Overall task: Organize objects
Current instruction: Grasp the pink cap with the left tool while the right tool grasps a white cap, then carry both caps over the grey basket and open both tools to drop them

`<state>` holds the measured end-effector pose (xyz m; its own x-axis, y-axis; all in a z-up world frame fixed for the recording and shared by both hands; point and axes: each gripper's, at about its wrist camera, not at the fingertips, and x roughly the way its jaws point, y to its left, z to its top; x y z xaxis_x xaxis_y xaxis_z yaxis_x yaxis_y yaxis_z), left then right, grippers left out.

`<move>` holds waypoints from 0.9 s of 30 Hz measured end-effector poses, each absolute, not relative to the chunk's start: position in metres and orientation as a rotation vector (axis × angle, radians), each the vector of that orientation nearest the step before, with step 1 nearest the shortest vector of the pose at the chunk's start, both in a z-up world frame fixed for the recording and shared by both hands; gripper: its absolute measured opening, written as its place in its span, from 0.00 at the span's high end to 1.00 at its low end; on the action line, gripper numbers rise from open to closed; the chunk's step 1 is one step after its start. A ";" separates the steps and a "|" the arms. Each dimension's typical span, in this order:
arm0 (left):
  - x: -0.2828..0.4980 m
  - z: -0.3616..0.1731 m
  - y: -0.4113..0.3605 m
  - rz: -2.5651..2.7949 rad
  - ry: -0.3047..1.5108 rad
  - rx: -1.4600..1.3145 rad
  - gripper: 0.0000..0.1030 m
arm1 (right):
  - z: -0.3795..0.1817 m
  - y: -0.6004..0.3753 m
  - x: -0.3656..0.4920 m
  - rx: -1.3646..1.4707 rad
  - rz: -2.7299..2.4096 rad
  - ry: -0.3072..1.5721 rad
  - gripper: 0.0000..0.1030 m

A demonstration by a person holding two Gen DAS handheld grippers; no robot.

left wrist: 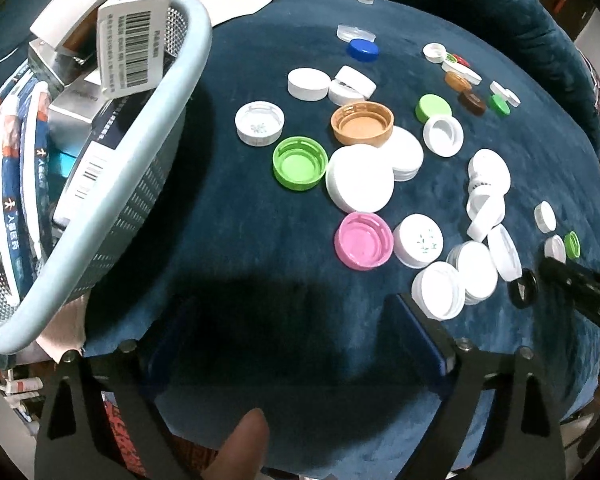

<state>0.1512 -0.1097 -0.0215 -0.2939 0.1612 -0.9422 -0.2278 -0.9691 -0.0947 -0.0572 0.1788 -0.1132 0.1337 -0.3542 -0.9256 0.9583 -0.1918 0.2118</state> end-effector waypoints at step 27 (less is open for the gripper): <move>0.130 -0.016 -0.086 2.357 -0.036 -1.604 0.70 | -0.102 0.182 -0.064 1.249 -1.316 0.633 0.71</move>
<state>0.1302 -0.0855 -0.0163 -0.3383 0.2503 -0.9072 -0.2225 -0.9579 -0.1813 -0.0635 0.1819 -0.1023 0.2242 -0.3556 -0.9074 0.9308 -0.1976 0.3074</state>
